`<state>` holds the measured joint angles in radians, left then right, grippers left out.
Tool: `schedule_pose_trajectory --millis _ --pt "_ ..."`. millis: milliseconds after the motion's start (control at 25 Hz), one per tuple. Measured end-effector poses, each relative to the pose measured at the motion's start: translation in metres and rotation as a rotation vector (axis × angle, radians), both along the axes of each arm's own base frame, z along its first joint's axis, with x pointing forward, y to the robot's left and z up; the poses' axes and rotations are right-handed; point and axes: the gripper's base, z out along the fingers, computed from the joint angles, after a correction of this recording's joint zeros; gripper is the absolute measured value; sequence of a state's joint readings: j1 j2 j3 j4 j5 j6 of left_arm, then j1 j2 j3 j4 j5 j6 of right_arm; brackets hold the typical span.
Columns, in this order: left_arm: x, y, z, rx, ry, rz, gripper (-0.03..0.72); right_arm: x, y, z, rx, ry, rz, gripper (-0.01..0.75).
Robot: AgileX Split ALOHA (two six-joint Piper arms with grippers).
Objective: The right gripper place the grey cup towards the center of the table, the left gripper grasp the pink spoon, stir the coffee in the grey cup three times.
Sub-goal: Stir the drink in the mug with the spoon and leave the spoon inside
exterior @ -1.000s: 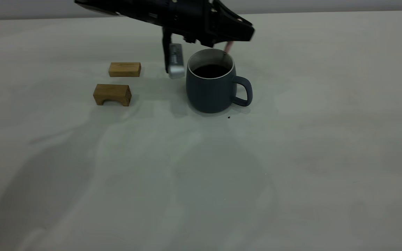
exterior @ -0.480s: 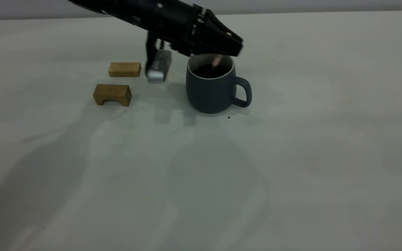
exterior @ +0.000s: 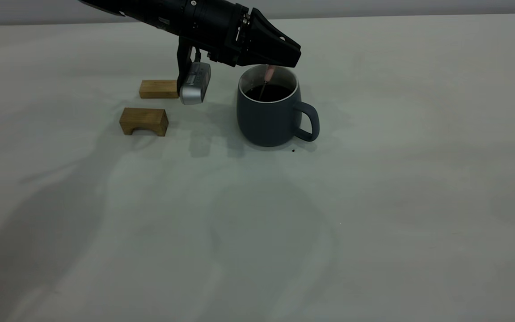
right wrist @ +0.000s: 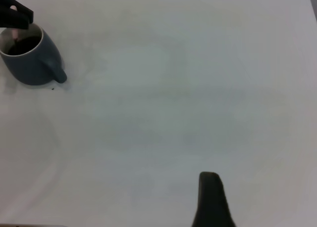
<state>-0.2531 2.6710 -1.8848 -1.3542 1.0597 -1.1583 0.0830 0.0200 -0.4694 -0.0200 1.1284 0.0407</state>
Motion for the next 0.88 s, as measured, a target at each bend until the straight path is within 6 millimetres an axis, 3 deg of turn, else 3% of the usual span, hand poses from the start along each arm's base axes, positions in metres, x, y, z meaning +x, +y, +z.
schedule_pose_trajectory --millis 120,360,480,680,880 --pt "-0.002 0.000 0.000 0.002 0.004 -0.022 0.196 0.000 0.000 0.000 0.000 0.000 0.000 0.570" --pt "-0.008 0.000 0.002 -0.033 -0.017 -0.099 0.449 0.000 0.000 0.000 0.000 0.000 0.000 0.570" --pt "-0.008 0.001 0.007 -0.047 -0.116 -0.153 0.530 0.000 0.000 0.000 0.000 0.000 0.000 0.570" --pt "-0.008 0.003 0.035 -0.030 -0.414 -0.313 0.572 0.000 0.000 0.000 0.000 0.000 0.000 0.570" --pt "-0.014 0.020 0.069 0.141 -0.821 -0.733 0.565 0.000 0.000 0.000 0.000 0.000 0.000 0.570"
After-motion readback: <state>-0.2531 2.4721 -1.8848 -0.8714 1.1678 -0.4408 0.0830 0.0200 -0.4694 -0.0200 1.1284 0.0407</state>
